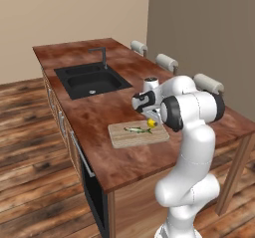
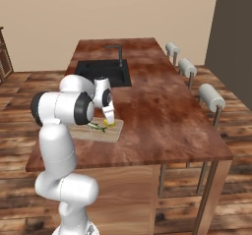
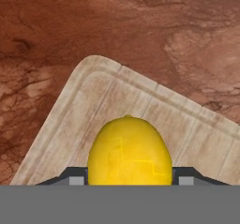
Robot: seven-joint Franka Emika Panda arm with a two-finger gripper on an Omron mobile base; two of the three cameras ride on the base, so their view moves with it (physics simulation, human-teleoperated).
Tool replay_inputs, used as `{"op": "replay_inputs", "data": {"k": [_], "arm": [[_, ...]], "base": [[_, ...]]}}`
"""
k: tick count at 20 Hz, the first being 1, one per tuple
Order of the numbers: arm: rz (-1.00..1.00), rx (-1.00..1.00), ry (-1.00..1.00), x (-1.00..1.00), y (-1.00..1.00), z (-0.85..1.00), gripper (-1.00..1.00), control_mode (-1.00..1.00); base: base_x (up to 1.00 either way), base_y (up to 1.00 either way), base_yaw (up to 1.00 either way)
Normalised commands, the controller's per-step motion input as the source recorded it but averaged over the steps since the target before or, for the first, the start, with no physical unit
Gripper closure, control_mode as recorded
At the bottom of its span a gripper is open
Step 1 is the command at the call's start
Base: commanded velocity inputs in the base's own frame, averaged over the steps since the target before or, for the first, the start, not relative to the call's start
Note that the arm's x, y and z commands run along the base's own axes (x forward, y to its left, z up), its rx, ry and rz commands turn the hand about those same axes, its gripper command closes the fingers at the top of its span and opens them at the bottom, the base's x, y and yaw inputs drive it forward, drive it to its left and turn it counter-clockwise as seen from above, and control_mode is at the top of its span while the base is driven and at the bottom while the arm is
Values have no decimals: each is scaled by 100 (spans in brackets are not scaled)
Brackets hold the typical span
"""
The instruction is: Retrieve a lemon from the fridge and place it on the cutting board with the fish.
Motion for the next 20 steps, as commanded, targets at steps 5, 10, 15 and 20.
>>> {"op": "replay_inputs", "data": {"k": [5,10,15,20], "arm": [[0,0,0,-1,6,-1,100,-100],[0,0,0,0,1,-11,100,-100],[0,1,0,0,2,-21,-100,-100],[0,0,0,0,0,-4,-100,-100]], "base": [[0,0,0],[0,0,0],[0,0,0],[0,0,0]]}}
